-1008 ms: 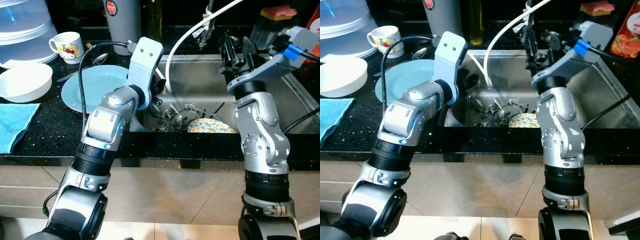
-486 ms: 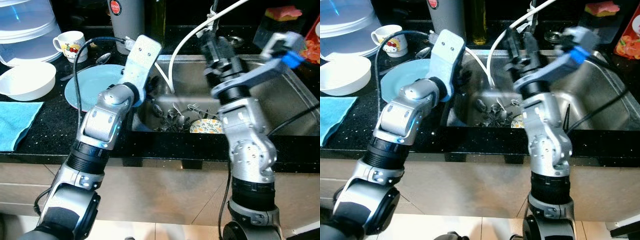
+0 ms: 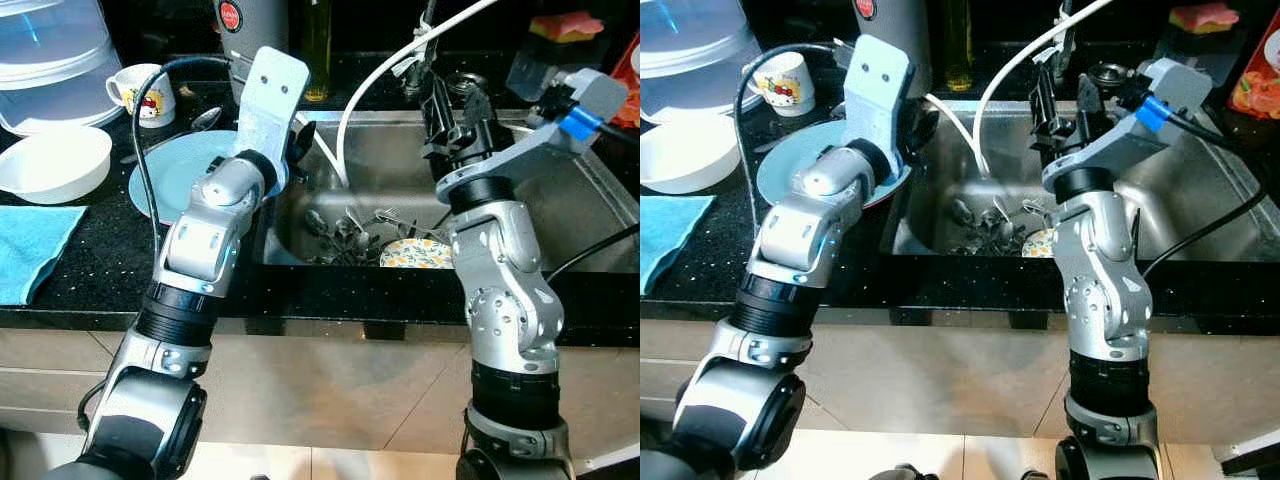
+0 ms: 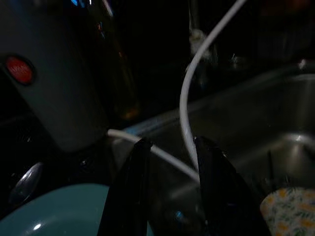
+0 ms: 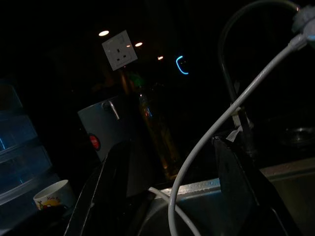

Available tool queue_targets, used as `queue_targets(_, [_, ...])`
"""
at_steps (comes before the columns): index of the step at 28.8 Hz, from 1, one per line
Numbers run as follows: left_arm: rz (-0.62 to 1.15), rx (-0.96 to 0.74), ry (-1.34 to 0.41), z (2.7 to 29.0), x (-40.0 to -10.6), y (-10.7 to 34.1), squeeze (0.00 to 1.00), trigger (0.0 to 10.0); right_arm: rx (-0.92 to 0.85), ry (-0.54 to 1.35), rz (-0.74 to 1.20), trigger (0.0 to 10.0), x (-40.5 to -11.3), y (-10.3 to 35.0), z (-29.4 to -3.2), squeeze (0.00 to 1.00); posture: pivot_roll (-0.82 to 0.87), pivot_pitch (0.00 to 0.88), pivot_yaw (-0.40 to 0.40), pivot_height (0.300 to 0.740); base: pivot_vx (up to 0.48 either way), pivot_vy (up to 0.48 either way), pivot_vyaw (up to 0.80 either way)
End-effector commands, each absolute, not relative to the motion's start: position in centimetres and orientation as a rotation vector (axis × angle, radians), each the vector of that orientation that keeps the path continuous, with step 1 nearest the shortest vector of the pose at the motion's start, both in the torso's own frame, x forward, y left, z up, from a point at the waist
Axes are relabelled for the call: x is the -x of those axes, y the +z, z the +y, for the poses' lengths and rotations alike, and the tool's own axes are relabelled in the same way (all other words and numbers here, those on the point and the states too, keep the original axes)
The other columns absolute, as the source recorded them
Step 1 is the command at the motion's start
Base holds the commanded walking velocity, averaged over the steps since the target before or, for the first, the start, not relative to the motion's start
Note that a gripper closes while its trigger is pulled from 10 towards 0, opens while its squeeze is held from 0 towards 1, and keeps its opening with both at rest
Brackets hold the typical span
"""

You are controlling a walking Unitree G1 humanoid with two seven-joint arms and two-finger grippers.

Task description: Kitchen organization

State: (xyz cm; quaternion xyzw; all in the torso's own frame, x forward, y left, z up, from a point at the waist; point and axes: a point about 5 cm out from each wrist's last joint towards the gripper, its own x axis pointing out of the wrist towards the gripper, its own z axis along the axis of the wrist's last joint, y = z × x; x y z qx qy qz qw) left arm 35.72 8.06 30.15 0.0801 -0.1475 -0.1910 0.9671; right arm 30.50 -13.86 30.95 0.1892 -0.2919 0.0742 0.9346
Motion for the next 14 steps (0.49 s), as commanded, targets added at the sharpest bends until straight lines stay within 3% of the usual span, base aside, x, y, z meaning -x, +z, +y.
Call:
queue_targets(1, [-0.319,-0.119,-0.403,8.02,-35.34,29.98,0.00,10.0,-0.368,0.149,-0.595,10.0,-30.18,30.93,-13.65,0.00,0.06,0.016,0.034,0.740,0.000,0.000,0.00])
queue_targets(14, [-0.367,-0.139,-0.387,8.31,-35.40,29.45,0.00,10.0,-0.346,0.108,-0.588,10.0,-30.59,30.70,-14.29,0.00,0.05,0.000,0.025,0.740,0.000,0.000,0.00])
